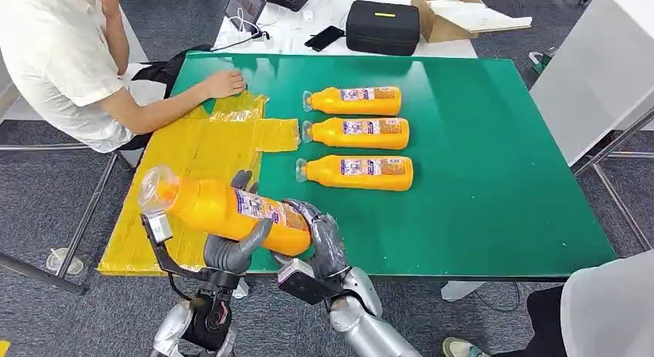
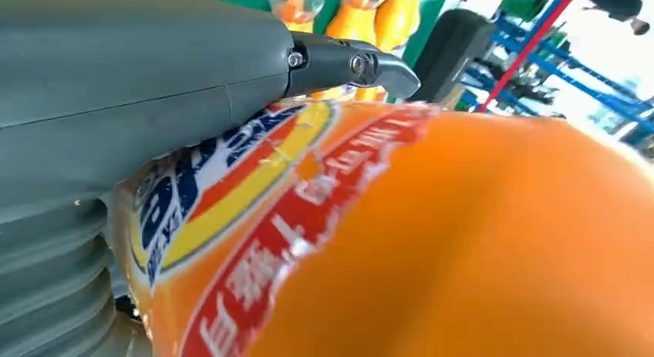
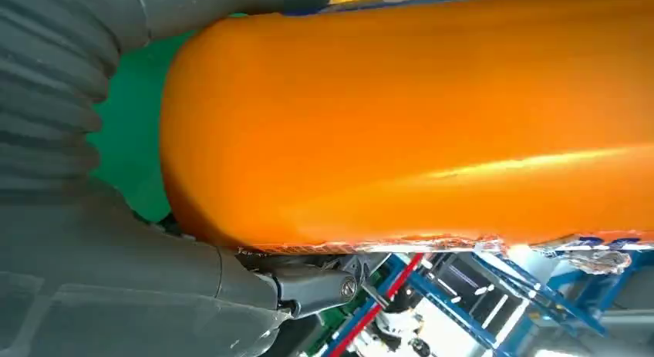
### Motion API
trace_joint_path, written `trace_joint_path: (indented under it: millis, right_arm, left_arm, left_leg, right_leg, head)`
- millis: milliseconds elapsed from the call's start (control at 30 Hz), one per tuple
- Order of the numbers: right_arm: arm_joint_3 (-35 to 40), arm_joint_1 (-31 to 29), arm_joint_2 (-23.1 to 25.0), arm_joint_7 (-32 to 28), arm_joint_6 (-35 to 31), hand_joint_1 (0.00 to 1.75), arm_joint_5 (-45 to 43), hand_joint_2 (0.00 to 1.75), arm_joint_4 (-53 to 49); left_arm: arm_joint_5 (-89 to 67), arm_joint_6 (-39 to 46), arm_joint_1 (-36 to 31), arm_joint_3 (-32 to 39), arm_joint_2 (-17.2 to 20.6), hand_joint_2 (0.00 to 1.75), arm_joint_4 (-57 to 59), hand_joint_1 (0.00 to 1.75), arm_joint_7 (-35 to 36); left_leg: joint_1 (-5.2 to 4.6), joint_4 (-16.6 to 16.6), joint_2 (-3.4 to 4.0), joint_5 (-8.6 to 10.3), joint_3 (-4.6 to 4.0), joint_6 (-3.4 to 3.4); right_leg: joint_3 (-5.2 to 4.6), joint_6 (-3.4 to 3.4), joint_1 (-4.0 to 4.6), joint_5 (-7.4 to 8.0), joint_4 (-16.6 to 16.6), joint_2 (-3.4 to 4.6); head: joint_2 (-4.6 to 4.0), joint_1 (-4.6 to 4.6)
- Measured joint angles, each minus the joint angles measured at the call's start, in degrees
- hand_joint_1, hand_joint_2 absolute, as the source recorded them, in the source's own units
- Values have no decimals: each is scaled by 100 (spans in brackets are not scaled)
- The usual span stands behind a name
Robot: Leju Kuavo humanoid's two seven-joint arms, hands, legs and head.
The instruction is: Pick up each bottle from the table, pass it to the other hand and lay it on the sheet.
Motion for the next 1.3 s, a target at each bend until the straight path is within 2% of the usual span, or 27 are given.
trace_joint_path:
  millis: [67,100,133,167,267,300,333,367,400,667,1100,1300]
  right_arm:
    - [13,-1,0,4,24,173,-54,175,28]
    - [22,-1,0,4,37,175,-79,175,39]
    - [28,0,0,4,46,169,-101,175,57]
    - [35,0,0,4,52,175,-116,175,70]
    - [44,-1,20,-7,76,171,-153,175,103]
    - [44,-4,33,-11,91,162,-170,175,111]
    - [46,-7,39,-18,124,145,-201,175,122]
    - [48,-14,44,-31,157,86,-230,175,129]
    - [52,-25,48,-42,186,3,-251,175,138]
    - [164,-39,79,-129,315,0,-299,175,166]
    - [188,-23,77,-129,347,0,-466,175,164]
    - [184,97,57,-127,380,0,-476,175,164]
  left_arm:
    - [-88,147,1,4,0,175,-66,0,-144]
    - [-167,234,0,4,0,175,-96,65,-214]
    - [-252,322,1,4,0,175,-127,175,-291]
    - [-317,385,1,4,0,175,-142,175,-350]
    - [-428,474,4,2,-4,175,-184,175,-468]
    - [-428,476,4,2,-9,175,-186,175,-491]
    - [-413,453,4,2,-17,175,-186,175,-539]
    - [-387,415,4,4,-22,175,-192,175,-577]
    - [-369,398,5,4,-22,175,-212,175,-601]
    - [-581,468,7,11,-22,175,-385,175,-844]
    - [-503,278,8,-22,-13,175,-424,175,-664]
    - [-815,468,61,-96,22,175,-426,175,-680]
  left_leg:
    - [0,0,0,0,0,0]
    - [0,0,0,0,0,0]
    - [0,0,0,0,0,0]
    - [0,0,0,0,0,0]
    - [0,0,0,0,0,0]
    - [0,0,0,0,0,0]
    - [0,0,0,0,0,0]
    - [0,0,0,0,0,0]
    - [0,0,0,0,0,0]
    - [0,0,0,0,0,0]
    - [0,0,1,0,0,0]
    - [0,0,1,0,0,0]
  right_leg:
    - [0,0,0,0,0,0]
    - [0,0,0,0,0,0]
    - [0,0,0,0,0,0]
    - [0,0,0,0,0,0]
    - [0,0,0,0,0,0]
    - [-1,0,0,0,0,0]
    - [-1,0,0,0,0,0]
    - [0,0,0,0,0,0]
    - [-1,0,0,0,0,0]
    - [-1,0,0,0,0,0]
    - [-2,0,0,0,0,0]
    - [-2,0,0,0,0,0]
  head:
    - [0,0]
    - [0,0]
    - [0,0]
    - [2,0]
    - [0,0]
    - [0,-2]
    - [0,0]
    - [0,0]
    - [0,0]
    - [0,2]
    - [0,0]
    - [0,0]
